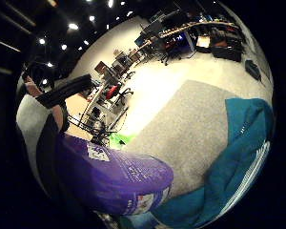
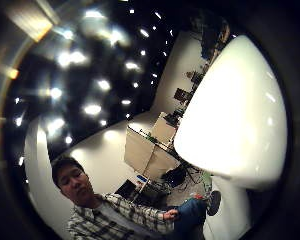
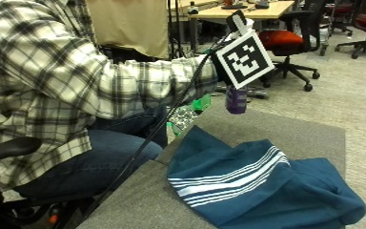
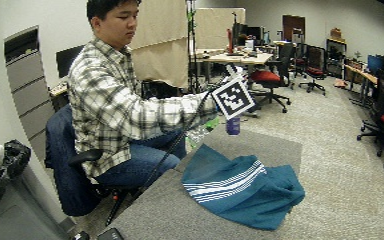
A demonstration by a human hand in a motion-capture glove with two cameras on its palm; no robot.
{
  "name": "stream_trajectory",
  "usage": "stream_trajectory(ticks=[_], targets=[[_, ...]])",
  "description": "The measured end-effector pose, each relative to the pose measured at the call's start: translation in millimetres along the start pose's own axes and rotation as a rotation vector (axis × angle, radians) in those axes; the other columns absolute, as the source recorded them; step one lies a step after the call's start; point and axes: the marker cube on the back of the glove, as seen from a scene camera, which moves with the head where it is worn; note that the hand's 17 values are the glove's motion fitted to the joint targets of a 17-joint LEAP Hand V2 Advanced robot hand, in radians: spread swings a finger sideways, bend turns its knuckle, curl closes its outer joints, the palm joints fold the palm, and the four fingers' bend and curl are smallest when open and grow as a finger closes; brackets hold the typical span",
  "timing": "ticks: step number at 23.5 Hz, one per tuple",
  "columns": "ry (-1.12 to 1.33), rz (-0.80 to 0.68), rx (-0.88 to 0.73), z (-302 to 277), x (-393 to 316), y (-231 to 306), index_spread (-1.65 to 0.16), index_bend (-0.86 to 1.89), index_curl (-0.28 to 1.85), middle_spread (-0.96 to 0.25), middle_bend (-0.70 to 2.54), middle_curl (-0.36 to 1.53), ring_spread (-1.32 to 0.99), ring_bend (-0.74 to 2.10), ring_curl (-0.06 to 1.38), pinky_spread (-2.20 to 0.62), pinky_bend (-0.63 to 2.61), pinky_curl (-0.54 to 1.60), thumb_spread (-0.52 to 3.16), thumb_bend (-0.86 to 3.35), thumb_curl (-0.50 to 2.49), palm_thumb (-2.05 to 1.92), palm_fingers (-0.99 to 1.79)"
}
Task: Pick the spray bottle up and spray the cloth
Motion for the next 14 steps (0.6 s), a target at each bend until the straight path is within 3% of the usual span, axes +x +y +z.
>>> stream_trajectory(ticks=[14], targets=[[-0.013,0.015,-0.061,47,46,16,-0.30,0.14,0.47,-0.21,0.45,0.53,-0.22,0.56,0.46,-0.17,0.56,0.38,0.22,-0.03,0.81,1.10,1.19]])
